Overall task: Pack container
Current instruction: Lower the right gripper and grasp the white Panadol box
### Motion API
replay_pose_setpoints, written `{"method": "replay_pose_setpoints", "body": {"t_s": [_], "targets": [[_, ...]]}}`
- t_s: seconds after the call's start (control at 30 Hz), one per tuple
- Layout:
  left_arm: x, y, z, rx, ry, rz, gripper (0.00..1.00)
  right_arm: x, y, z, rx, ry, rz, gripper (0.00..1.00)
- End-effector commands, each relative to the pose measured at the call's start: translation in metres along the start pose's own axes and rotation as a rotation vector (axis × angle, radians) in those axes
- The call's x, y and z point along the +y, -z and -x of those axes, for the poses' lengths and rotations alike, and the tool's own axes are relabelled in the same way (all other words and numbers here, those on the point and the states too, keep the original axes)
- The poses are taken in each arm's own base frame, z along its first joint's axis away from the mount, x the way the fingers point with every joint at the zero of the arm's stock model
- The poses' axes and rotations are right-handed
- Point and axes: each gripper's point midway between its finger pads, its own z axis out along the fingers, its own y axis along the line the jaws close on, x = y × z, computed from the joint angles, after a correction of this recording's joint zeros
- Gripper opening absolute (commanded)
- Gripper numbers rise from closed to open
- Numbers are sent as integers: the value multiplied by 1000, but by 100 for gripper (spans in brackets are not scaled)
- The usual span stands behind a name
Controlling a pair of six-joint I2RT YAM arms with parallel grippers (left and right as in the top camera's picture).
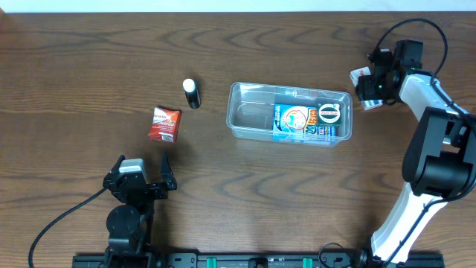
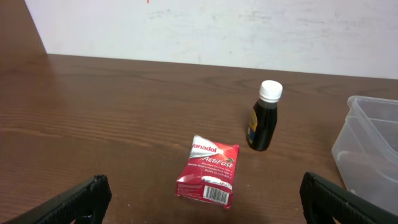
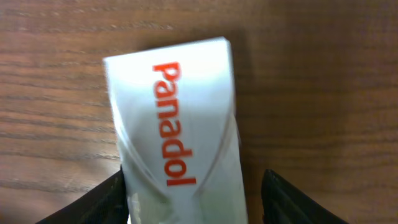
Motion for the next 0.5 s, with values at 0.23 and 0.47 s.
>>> {"method": "replay_pose_setpoints", "body": {"t_s": [0.23, 0.47], "targets": [[0, 0, -8, 27, -20, -6, 98, -3, -2, -7, 31, -13, -24, 62], [0, 0, -8, 27, -20, -6, 98, -1, -2, -13, 57, -16, -17, 64]]}}
